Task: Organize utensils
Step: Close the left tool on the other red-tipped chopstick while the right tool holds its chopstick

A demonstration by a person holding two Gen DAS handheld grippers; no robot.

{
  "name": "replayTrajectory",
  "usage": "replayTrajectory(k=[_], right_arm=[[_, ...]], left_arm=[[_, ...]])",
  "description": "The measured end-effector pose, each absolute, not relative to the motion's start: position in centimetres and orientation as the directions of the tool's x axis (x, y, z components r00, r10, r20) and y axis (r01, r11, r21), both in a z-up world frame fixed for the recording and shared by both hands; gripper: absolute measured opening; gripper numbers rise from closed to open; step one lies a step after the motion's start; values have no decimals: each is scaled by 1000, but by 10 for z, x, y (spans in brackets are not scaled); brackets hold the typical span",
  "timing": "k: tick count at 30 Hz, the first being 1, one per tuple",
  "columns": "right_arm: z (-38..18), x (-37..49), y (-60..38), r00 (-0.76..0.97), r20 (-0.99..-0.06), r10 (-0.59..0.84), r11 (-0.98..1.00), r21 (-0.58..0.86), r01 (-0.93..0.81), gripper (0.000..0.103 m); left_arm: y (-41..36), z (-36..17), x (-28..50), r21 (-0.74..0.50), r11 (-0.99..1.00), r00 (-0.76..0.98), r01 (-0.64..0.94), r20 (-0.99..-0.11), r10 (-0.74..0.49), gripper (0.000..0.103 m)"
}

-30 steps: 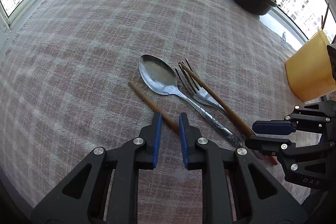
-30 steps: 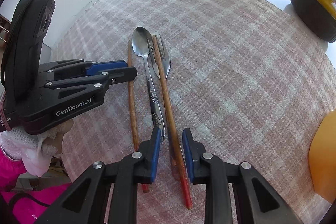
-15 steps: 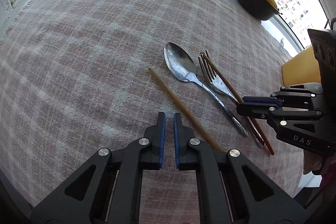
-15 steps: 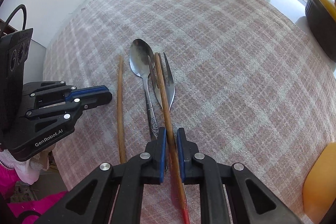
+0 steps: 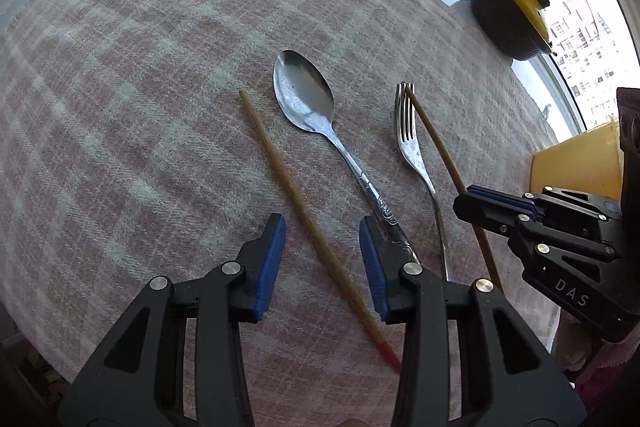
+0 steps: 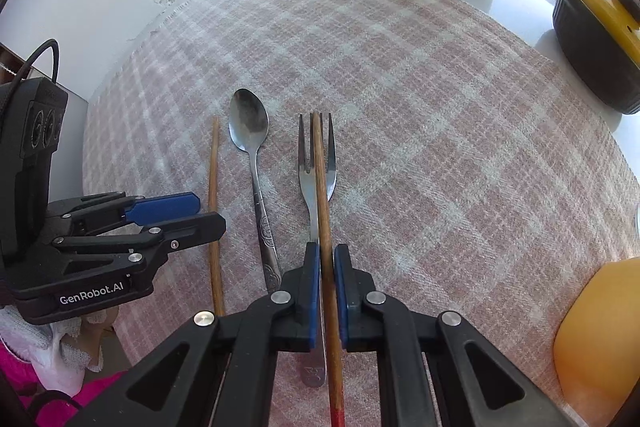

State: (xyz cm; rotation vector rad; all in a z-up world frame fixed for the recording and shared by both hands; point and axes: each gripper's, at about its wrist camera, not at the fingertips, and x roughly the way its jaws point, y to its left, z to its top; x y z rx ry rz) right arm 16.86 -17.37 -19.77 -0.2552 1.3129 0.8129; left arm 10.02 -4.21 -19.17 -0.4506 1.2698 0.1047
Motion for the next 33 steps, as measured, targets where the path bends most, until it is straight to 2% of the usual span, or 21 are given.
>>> replayTrajectory(k=[5, 7, 17, 20, 21, 23, 31, 33], right_arm=[[-199, 172, -189, 27, -924, 383, 704, 272, -656, 5], [-200, 174, -194, 26, -920, 392, 705, 282, -651, 5], [-210, 173, -210, 6, -919, 394, 703, 297, -646, 5], [-209, 174, -211, 7, -913, 409, 693, 306, -653, 11], [-208, 175, -211, 10, -910, 415, 693, 310, -651, 23], [-207, 176, -208, -1, -903, 429, 684, 326, -652, 32], [-211, 177, -188, 1, -931, 366, 681, 267, -682, 27], [-212, 178, -187, 15, -937, 348, 690, 245, -681, 16]], left_arm=[[-66, -193, 105, -145, 952, 308, -269, -950, -58, 35], [-68, -194, 104, -89, 963, 310, -256, -951, -5, 15], [-60, -192, 90, -91, 969, 304, -230, -952, -17, 8], [-57, -192, 90, -110, 966, 295, -232, -955, -38, 8], [-56, -192, 91, -118, 963, 292, -242, -955, -44, 8], [-52, -192, 91, -132, 956, 284, -263, -957, -54, 8], [-53, -193, 99, -125, 950, 293, -286, -956, -37, 9], [-51, -193, 99, -128, 950, 303, -283, -952, -38, 8]])
